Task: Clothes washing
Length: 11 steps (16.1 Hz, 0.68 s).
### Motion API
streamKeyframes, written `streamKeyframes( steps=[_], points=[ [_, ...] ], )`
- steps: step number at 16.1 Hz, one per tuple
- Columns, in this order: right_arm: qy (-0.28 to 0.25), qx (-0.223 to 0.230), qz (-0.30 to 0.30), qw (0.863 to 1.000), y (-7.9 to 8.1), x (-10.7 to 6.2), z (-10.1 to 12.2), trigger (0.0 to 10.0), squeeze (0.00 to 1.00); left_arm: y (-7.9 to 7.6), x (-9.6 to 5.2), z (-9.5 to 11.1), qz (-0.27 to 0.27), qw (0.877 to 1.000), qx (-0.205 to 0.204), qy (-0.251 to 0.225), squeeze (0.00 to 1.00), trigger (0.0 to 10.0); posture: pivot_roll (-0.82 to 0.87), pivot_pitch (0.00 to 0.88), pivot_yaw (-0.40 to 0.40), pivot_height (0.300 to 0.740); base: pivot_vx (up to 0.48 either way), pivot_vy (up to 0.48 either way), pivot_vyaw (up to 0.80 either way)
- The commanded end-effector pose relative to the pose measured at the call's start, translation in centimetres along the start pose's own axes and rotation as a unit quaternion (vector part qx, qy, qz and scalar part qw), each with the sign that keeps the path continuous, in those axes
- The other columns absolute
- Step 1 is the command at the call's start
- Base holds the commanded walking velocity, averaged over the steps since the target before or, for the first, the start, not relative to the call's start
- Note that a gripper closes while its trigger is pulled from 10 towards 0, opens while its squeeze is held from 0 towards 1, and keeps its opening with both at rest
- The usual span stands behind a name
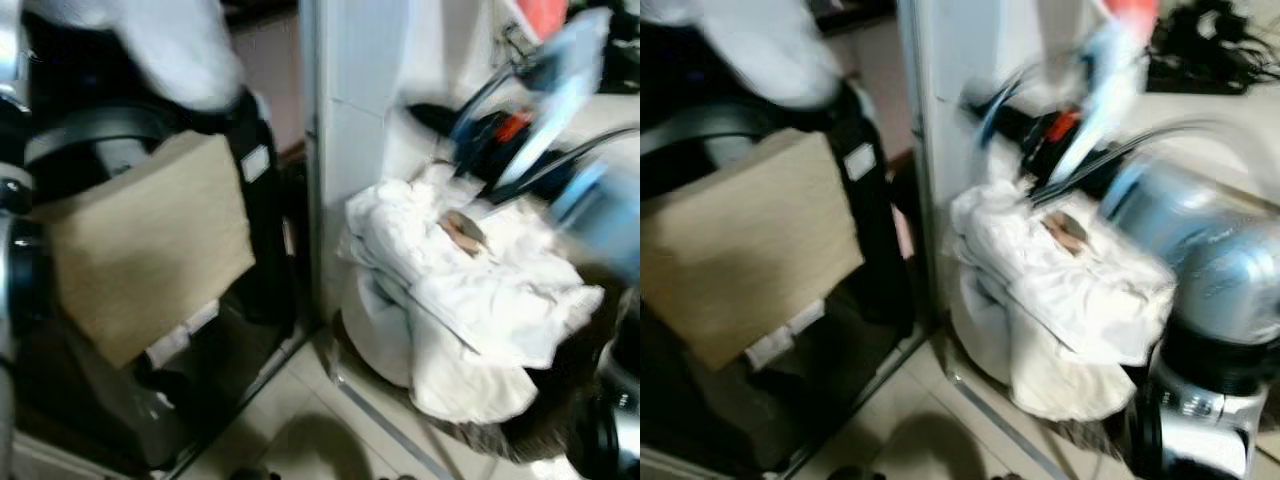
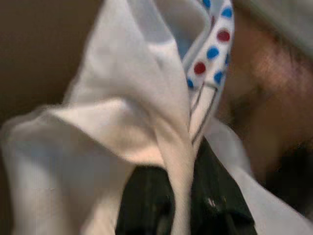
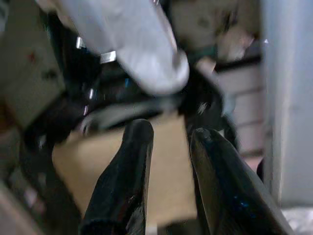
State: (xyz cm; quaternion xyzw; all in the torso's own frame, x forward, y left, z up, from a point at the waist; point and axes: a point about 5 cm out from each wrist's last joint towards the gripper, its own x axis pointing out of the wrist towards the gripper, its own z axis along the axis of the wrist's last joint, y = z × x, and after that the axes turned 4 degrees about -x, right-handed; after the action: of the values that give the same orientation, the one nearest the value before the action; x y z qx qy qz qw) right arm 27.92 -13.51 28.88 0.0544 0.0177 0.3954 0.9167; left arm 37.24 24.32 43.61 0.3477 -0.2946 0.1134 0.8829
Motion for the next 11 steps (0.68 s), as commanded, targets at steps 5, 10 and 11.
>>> streamKeyframes(
  steps=[5,10,11],
  points=[
    [0.115,-0.033,0.049,0.992,4.8,1.2,-5.6,10.0,0.0,-3.7,-4.3,-10.5,-0.164,0.936,-0.044,0.309,1.0,10.0,-0.08,0.0,0.037,0.74,0.0,0.0,0.0],
    [0.144,-0.033,0.047,0.988,5.2,1.4,-6.9,10.0,0.0,-3.3,-6.1,-12.4,-0.219,0.893,-0.037,0.392,1.0,10.0,-0.07,0.0,0.025,0.74,0.0,0.0,0.0],
    [0.145,-0.034,0.047,0.988,5.3,1.4,-7.0,10.0,0.0,-3.3,-6.2,-12.5,-0.224,0.889,-0.036,0.398,1.0,10.0,-0.07,0.0,0.025,0.74,0.0,0.0,0.0]
  ],
)
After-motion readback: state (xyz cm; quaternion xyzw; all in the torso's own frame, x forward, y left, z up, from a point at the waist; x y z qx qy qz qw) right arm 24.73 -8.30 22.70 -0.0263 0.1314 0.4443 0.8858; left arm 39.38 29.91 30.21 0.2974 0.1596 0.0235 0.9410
